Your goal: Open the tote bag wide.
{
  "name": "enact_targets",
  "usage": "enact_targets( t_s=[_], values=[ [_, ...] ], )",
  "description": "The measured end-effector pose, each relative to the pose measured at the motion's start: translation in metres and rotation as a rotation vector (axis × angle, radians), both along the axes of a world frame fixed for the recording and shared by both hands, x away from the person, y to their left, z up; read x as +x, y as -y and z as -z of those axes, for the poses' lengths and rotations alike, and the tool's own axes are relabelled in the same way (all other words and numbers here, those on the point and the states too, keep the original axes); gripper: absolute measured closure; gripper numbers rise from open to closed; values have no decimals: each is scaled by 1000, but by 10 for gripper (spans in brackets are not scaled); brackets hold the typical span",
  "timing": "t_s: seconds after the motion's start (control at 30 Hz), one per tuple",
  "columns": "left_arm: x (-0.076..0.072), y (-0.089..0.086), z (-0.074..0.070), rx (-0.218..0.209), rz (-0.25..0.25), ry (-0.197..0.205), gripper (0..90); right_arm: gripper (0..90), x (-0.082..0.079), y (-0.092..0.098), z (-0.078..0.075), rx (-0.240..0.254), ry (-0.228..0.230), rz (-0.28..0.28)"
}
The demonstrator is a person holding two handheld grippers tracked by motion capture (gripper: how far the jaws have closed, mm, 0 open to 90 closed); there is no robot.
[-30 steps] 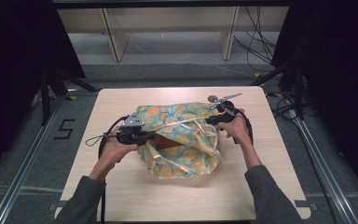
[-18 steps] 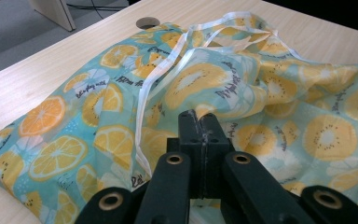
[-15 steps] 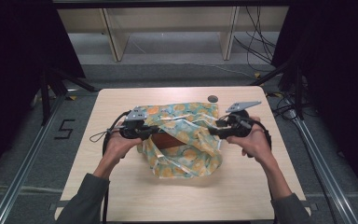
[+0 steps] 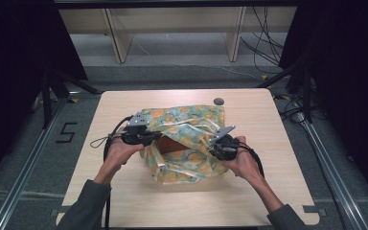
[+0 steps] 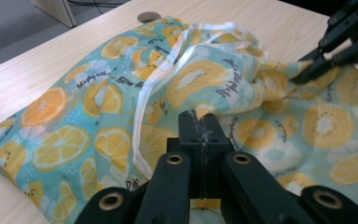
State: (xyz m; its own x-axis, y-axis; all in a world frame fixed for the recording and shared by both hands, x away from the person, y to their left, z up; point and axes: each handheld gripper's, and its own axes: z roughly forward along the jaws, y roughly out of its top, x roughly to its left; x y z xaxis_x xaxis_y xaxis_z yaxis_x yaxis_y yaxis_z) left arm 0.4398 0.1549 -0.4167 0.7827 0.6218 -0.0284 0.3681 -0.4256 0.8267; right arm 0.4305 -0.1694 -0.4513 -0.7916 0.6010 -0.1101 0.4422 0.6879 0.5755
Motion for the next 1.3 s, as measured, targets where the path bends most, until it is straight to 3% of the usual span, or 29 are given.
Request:
enact_targets(
  t_s=[0.1, 0.17, 0.2, 0.23, 0.27, 0.33, 0.37, 0.47, 0.53, 0.57, 0.63, 0.73, 0.8, 0.83, 0.87, 0.9, 0.97, 1.0, 1.1, 1.17, 1.23, 1.3],
  values=[
    [-8, -2, 2, -12, -1, 0, 895, 900, -13, 13, -5, 82, -16, 44],
    [-14, -4, 0, 4, 11, 6, 895, 900, -25, 26, -14, 106, -23, -23],
    [-18, -3, 0, -13, 3, 5, 896, 900, -31, 31, -15, 122, 6, -28],
    [-20, -5, -2, 8, 19, 14, 896, 900, -37, 37, -19, 129, 1, -46],
    [-25, -4, -3, 1, 13, 19, 896, 900, -43, 42, -23, 122, -8, -42],
    [-31, -3, -6, -17, 26, 24, 896, 900, -53, 50, -27, 154, -4, -48],
    [-34, -3, -7, -26, 33, 22, 896, 900, -58, 52, -30, 175, -31, -45],
    [-39, -3, -16, -28, 48, 46, 896, 900, -69, 55, -40, 201, -22, -81],
    [-39, -5, -20, -26, 42, 54, 895, 900, -70, 55, -50, 200, 3, -102],
    [-34, -8, -25, -39, 28, 67, 895, 900, -70, 53, -54, 225, 17, -94],
    [-23, -12, -28, -53, -15, 75, 896, 900, -60, 51, -63, 231, 55, -90],
    [-1, -17, -26, -53, -94, 73, 895, 900, -37, 44, -73, 223, 108, -19],
    [16, -19, -19, -41, -123, 52, 895, 900, -16, 39, -75, 177, 137, 35],
    [21, -16, -14, -42, -163, 5, 895, 900, -5, 35, -73, 165, 138, 54],
    [21, -16, -14, -42, -163, 5, 895, 900, 5, 31, -72, 122, 130, 67],
    [32, -17, -8, 4, -134, 28, 895, 900, 15, 26, -66, 91, 150, 81],
    [51, -15, 8, -9, -188, -18, 895, 900, 34, 18, -55, 2, 156, 102],
    [57, -15, 13, -1, -199, -29, 895, 900, 42, 14, -48, -14, 160, 121],
    [72, -14, 27, 17, -227, -62, 895, 900, 62, 9, -30, -49, 122, 142],
    [80, -13, 35, 65, -227, -82, 895, 900, 73, 6, -19, -75, 112, 155],
    [84, -13, 44, 53, -237, -110, 894, 889, 78, 4, -10, -73, 50, 180],
    [84, -14, 48, 63, -221, -131, 882, 856, 80, 5, -3, -74, 39, 172]
  ],
)
